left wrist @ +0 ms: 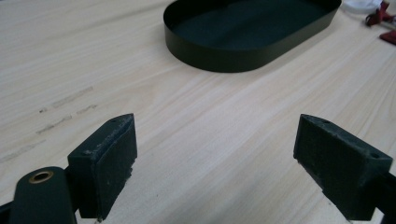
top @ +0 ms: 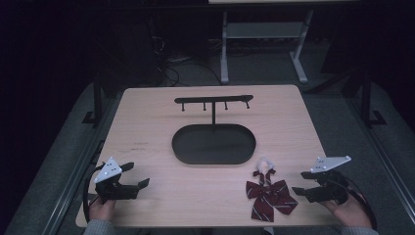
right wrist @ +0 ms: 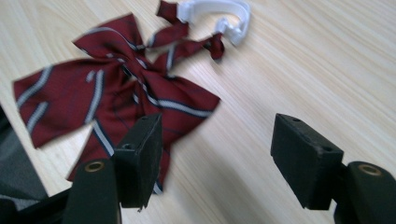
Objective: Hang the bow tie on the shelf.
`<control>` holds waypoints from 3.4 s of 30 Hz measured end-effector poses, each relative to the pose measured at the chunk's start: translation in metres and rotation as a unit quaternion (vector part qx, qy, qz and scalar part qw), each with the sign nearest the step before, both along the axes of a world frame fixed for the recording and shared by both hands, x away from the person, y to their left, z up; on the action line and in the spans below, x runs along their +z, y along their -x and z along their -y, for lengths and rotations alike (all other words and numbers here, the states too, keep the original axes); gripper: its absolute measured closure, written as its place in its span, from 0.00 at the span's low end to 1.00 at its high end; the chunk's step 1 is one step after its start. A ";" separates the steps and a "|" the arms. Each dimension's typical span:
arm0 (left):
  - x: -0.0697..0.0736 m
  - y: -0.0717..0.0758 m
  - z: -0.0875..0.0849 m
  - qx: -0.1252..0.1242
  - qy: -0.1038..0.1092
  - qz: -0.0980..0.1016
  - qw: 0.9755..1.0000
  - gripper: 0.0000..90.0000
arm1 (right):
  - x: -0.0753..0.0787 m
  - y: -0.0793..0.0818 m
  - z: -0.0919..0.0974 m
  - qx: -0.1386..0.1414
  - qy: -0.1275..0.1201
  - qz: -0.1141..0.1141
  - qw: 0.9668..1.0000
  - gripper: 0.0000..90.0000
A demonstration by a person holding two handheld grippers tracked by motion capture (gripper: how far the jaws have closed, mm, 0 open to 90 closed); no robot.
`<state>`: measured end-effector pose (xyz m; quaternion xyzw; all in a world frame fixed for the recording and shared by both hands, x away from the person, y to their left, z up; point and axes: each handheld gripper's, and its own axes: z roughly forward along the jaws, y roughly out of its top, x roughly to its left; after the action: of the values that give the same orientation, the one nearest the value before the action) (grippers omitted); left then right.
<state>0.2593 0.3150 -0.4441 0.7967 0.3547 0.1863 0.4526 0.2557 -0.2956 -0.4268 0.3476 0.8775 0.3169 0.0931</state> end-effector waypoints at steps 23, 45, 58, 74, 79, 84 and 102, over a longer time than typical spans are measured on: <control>0.003 0.003 -0.007 0.020 0.021 0.014 0.999 0.15 | 0.013 -0.022 -0.039 0.060 0.034 -0.007 0.998 0.35; 0.006 0.006 -0.008 0.029 0.023 0.022 0.999 0.15 | 0.026 -0.060 -0.066 0.087 0.066 -0.018 0.994 0.40; 0.008 0.006 -0.005 0.024 0.011 0.028 0.999 0.15 | 0.024 -0.092 -0.085 0.115 0.105 -0.045 0.987 0.50; 0.009 0.008 -0.007 0.030 0.014 0.029 0.999 0.15 | 0.014 -0.127 -0.095 0.096 0.139 -0.083 0.982 0.65; 0.010 0.008 -0.007 0.028 0.012 0.032 0.999 0.15 | 0.005 -0.133 -0.095 0.087 0.146 -0.098 0.981 0.70; 0.010 0.007 -0.006 0.025 0.017 0.030 0.999 0.15 | -0.001 -0.137 -0.098 0.086 0.152 -0.106 0.979 0.70; 0.009 0.007 -0.007 0.025 0.014 0.028 0.999 0.15 | -0.013 -0.140 -0.104 0.095 0.193 -0.125 0.969 0.89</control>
<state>0.2520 0.3220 -0.4351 0.7753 0.3647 0.2148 0.4687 0.3953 -0.1914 -0.4398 0.2746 0.9559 0.1028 0.0177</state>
